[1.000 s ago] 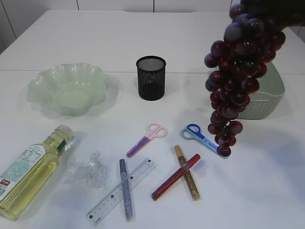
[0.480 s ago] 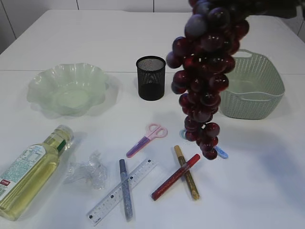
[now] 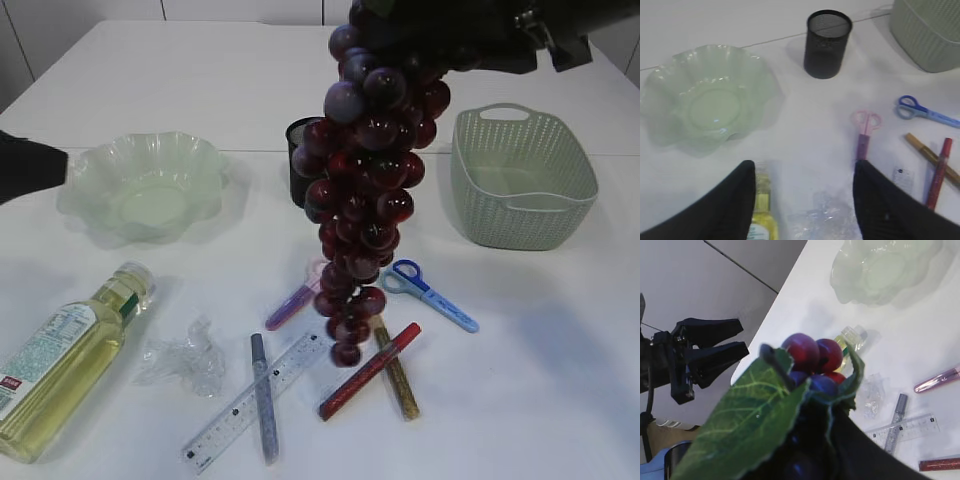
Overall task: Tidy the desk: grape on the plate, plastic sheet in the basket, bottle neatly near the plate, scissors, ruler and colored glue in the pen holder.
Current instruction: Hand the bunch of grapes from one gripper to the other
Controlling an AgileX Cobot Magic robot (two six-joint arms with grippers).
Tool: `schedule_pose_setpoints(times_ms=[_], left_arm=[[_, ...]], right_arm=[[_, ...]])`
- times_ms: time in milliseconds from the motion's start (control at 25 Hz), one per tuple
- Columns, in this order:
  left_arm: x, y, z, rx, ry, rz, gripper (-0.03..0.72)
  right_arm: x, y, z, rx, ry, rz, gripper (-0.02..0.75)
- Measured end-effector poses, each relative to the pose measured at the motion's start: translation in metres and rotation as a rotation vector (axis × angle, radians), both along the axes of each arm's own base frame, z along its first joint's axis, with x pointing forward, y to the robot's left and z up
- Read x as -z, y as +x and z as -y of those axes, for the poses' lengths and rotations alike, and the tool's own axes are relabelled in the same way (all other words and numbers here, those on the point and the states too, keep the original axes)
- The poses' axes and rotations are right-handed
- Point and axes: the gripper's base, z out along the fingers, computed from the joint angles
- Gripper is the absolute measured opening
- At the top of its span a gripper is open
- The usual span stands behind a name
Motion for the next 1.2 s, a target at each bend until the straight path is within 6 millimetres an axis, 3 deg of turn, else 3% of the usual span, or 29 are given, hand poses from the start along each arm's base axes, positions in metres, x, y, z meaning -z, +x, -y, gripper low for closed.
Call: schedule_pose_setpoints(times_ms=[440,600,840,1200], left_arm=[[-0.013,-0.033,0.088,0.363,-0.145,0.204,0.449],[-0.009,-0.042,0.113,0.442,-0.172,0.236,0.473],[-0.006,-0.039,0.127,0.433,-0.23,0.283,0.61],[0.012,-0.021,0.144,0.349,-0.313,0.275,0.626]], right_arm=[[0.007,0.011,-0.002,0.011,-0.014,0.018,0.197],[-0.006,0.013,-0.002,0.018,-0.002,0.075,0.197],[-0.023,0.014,-0.002,0.025,0.02,0.13,0.197],[-0.024,0.014,-0.003,0.02,0.045,0.123,0.197]])
